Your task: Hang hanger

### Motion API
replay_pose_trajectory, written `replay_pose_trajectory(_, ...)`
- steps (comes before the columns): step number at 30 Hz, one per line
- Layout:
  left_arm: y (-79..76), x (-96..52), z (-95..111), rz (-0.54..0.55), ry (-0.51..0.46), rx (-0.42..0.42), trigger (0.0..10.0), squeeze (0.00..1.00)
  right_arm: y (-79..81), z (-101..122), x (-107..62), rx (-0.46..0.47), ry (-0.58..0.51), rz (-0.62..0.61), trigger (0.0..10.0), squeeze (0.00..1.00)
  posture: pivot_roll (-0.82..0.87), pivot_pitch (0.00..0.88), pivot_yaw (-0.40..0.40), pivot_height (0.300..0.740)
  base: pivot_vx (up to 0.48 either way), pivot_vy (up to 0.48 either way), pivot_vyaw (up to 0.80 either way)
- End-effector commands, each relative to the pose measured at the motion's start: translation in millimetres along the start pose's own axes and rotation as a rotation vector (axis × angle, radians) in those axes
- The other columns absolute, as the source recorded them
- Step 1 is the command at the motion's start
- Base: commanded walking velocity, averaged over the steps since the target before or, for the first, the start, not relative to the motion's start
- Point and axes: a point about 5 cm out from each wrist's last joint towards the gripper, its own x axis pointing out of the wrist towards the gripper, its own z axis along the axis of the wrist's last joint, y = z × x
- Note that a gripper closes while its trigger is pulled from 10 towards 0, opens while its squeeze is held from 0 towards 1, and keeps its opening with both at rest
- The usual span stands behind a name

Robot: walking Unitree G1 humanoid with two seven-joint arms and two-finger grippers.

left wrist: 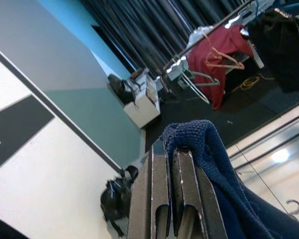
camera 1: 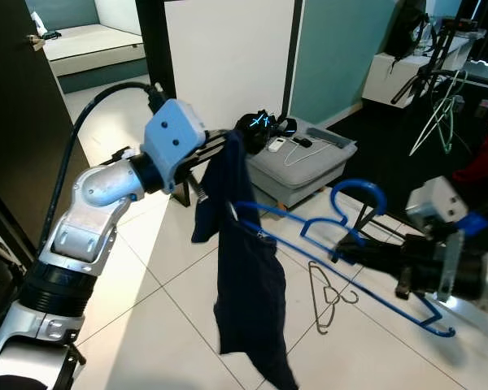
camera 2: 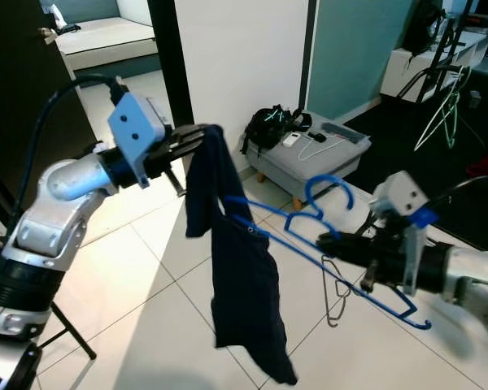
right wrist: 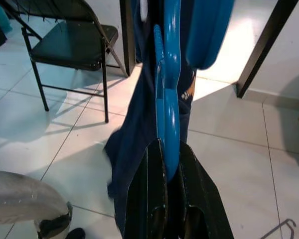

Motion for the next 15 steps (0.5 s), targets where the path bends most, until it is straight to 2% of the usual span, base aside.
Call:
replay_pose_trajectory(1, 2.0, 2.9, 10.3, 0.005, -0.048, -0.003, 10.0, 0.00, 2.5, -1.9, 4.5, -0.003, 0.023, 0.001, 10.0, 0.00, -0.08, 0.000, 0.031, 0.740, 0.000, 0.000, 0.00)
replay_pose_trajectory(4, 0.3, 5.1, 14.0, -0.001, -0.064, -0.008, 10.0, 0.00, 2.9, -4.3, 8.5, 0.001, 0.037, -0.003, 10.0, 0.00, -0.08, 0.000, 0.029, 0.740, 0.000, 0.000, 0.00)
replay_pose_trajectory(7, -3.1, 9.1, 19.5, -0.014, -0.087, -0.008, 10.0, 0.00, 4.6, -14.0, 19.5, 0.017, 0.100, -0.005, 10.0, 0.00, -0.07, 0.000, 0.026, 0.740, 0.000, 0.000, 0.00)
replay_pose_trajectory(9, -2.9, 9.0, 19.3, -0.014, -0.085, -0.003, 10.0, 0.00, 3.7, -16.5, 20.4, 0.022, 0.120, -0.016, 10.0, 0.00, -0.07, 0.000, 0.027, 0.740, 0.000, 0.000, 0.00)
replay_pose_trajectory(13, -0.1, 6.1, 15.9, -0.014, -0.054, 0.038, 10.0, 0.00, -5.1, -24.4, 18.2, 0.045, 0.187, -0.091, 10.0, 0.00, -0.08, 0.000, 0.027, 0.740, 0.000, 0.000, 0.00)
replay_pose_trajectory(14, 0.5, 3.8, 12.0, -0.018, -0.028, 0.065, 10.0, 0.00, -13.7, -28.3, 16.4, 0.087, 0.211, -0.171, 10.0, 0.00, -0.08, 0.000, 0.027, 0.740, 0.000, 0.000, 0.00)
replay_pose_trajectory(15, 0.5, 3.8, 12.0, -0.018, -0.028, 0.065, 10.0, 0.00, -13.7, -28.3, 16.4, 0.087, 0.211, -0.171, 10.0, 0.00, -0.08, 0.000, 0.027, 0.740, 0.000, 0.000, 0.00)
